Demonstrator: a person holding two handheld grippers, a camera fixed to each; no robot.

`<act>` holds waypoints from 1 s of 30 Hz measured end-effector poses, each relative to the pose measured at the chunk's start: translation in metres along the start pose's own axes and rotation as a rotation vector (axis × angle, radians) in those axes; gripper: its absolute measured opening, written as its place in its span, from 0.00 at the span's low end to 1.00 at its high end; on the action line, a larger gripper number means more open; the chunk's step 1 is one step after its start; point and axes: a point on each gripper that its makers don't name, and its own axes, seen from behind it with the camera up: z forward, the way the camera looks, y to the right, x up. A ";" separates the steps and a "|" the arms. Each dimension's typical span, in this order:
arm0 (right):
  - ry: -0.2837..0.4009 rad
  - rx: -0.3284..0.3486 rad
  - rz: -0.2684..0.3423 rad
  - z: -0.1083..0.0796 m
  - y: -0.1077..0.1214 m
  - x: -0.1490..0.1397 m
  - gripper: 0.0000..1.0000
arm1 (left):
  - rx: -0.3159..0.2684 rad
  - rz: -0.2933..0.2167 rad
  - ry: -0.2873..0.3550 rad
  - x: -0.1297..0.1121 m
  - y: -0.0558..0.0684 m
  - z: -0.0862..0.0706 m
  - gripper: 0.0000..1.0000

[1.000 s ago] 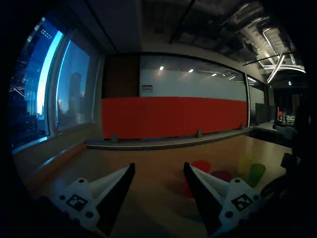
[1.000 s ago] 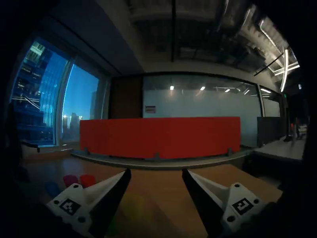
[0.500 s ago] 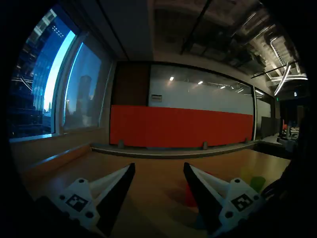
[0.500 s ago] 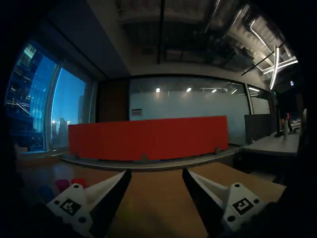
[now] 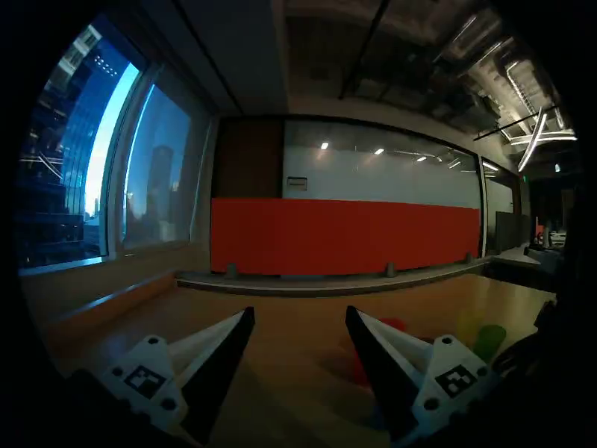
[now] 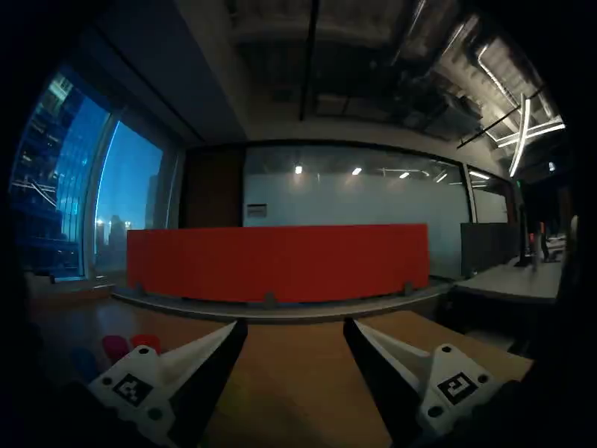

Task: Pour water

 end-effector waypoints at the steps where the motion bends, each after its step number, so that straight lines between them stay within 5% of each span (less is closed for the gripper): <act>1: -0.002 -0.004 -0.001 0.000 0.000 0.000 1.00 | 0.002 0.005 0.001 -0.001 -0.001 0.000 0.90; 9: -0.025 -0.013 0.000 0.002 -0.002 -0.006 1.00 | 0.036 0.047 0.013 -0.006 -0.008 -0.001 0.90; 30: -0.070 -0.030 0.027 0.006 -0.008 -0.010 0.99 | 0.064 0.047 0.014 -0.032 -0.008 0.003 0.90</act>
